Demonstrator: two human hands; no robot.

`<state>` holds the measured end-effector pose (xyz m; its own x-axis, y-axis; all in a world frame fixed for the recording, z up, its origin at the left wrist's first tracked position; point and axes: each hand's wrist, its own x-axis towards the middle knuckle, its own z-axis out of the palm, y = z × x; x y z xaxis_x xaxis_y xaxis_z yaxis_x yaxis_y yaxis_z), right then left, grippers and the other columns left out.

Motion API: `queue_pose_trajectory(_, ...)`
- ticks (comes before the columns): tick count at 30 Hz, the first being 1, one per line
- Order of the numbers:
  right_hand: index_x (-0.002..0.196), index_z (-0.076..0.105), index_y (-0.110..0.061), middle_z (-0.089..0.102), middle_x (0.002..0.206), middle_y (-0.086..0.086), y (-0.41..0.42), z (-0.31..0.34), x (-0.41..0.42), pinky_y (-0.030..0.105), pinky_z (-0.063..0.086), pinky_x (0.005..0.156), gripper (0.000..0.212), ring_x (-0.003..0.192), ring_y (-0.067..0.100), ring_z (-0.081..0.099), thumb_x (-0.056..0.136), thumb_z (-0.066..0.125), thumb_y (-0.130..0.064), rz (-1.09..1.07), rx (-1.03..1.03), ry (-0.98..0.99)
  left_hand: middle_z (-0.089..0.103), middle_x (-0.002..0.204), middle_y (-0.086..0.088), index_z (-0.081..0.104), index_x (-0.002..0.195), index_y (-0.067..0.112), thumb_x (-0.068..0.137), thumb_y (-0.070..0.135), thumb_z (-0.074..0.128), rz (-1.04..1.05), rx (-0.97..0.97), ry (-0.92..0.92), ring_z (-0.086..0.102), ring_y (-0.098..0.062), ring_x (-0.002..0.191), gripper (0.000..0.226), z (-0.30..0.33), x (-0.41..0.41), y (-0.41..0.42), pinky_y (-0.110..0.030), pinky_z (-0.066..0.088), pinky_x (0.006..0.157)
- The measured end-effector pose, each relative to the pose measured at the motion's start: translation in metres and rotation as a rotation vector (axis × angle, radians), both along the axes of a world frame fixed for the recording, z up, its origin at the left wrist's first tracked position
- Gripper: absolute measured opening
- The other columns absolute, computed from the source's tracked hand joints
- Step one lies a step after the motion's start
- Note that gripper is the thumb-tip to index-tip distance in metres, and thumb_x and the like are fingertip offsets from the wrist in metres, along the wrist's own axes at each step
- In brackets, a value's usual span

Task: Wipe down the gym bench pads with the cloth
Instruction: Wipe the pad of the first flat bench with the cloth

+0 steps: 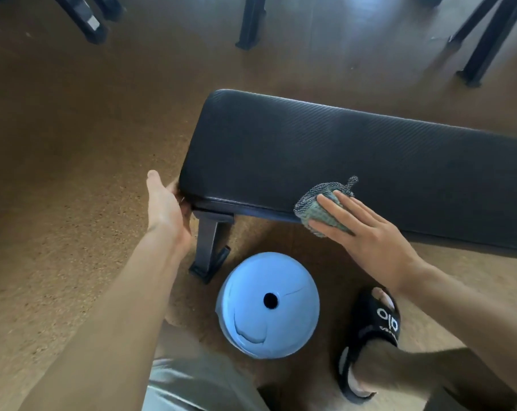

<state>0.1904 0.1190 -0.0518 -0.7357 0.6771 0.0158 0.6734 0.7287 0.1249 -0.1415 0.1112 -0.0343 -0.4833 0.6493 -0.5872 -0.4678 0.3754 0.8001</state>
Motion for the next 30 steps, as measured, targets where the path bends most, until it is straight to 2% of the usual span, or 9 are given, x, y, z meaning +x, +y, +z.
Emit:
queue_pose_trajectory(4,0.163,0.025,-0.031,0.016,0.171,0.005,0.011,0.0,-0.039,0.048,0.025,0.123,0.091,0.157,0.035,0.016,0.09,0.078,-0.02,-0.009,-0.043,0.002,0.068,0.131,0.004,0.056,0.142,0.024,0.104,0.062,0.023,0.054,0.001,0.058,0.061,-0.017,0.121,0.063,-0.009,0.01,0.003,-0.032,0.041,0.112)
queue_pose_trajectory(10,0.165,0.009,-0.034,0.005,0.174,-0.001,0.045,0.011,-0.103,0.045,0.011,0.13,0.058,0.16,0.03,0.002,0.111,0.029,-0.044,0.072,-0.171,0.082,0.046,0.157,0.001,0.038,0.156,0.021,0.103,0.063,0.024,0.112,-0.156,0.151,0.043,-0.024,0.142,0.069,-0.004,0.029,0.014,-0.04,0.03,0.12)
queue_pose_trajectory(12,0.164,0.012,-0.035,0.008,0.173,-0.002,0.047,0.01,-0.096,0.041,0.008,0.13,0.056,0.16,0.026,0.002,0.111,0.023,-0.047,0.056,-0.226,0.117,0.031,0.165,-0.002,0.027,0.161,0.02,0.104,0.058,0.022,0.12,-0.234,0.344,0.032,-0.028,0.149,0.068,0.003,0.048,0.017,-0.044,0.023,0.122)
queue_pose_trajectory(16,0.163,0.024,-0.032,0.015,0.172,0.0,0.065,0.011,-0.034,0.041,0.008,0.13,0.059,0.159,0.025,0.009,0.107,0.011,-0.047,-0.219,-0.24,0.218,0.018,0.168,-0.015,0.017,0.163,0.013,0.101,0.045,0.032,-0.019,-0.129,1.018,0.018,-0.031,0.154,0.071,0.011,0.112,0.008,-0.049,0.014,0.125)
queue_pose_trajectory(20,0.164,0.016,-0.037,0.005,0.173,-0.005,0.075,0.015,0.07,0.036,-0.001,0.129,0.054,0.16,0.02,0.0,0.11,0.019,-0.043,-0.399,-0.297,0.221,0.025,0.166,-0.016,0.025,0.16,0.012,0.104,0.037,0.038,-0.34,0.151,1.394,0.023,-0.031,0.153,0.063,0.016,0.201,0.018,-0.049,0.019,0.125)
queue_pose_trajectory(23,0.163,0.018,-0.038,0.006,0.174,-0.002,0.07,0.028,0.098,0.038,0.009,0.128,0.056,0.159,0.023,0.007,0.11,0.033,-0.041,-0.304,-0.401,0.357,0.031,0.164,-0.014,0.033,0.158,0.013,0.106,0.035,0.033,-0.582,0.284,1.56,0.028,-0.031,0.152,0.057,0.02,0.268,0.04,-0.05,0.022,0.125)
queue_pose_trajectory(25,0.163,0.019,-0.038,0.006,0.173,-0.004,0.074,0.041,0.118,0.03,0.023,0.121,0.061,0.157,0.02,0.016,0.108,0.046,-0.035,-0.253,-0.522,0.564,0.032,0.164,-0.012,0.035,0.157,0.014,0.107,0.035,0.028,-0.676,0.277,1.601,0.028,-0.03,0.152,0.055,0.025,0.298,0.05,-0.049,0.021,0.126)
queue_pose_trajectory(28,0.161,0.029,-0.031,0.017,0.171,-0.006,0.085,0.056,0.172,0.011,0.02,0.113,0.058,0.153,0.01,0.023,0.108,0.049,-0.025,-0.292,-0.448,0.734,0.032,0.165,-0.011,0.034,0.158,0.012,0.109,0.034,0.027,-0.814,0.19,1.643,0.028,-0.029,0.153,0.054,0.027,0.326,0.062,-0.046,0.02,0.126)
queue_pose_trajectory(30,0.161,0.032,-0.027,0.021,0.171,-0.001,0.095,0.053,0.212,0.028,0.021,0.123,0.053,0.151,0.016,0.028,0.109,0.043,-0.03,-0.432,-0.366,0.649,0.033,0.164,-0.008,0.033,0.158,0.011,0.109,0.037,0.024,-0.965,0.099,1.605,0.03,-0.026,0.151,0.056,0.021,0.339,0.072,-0.042,0.024,0.125)
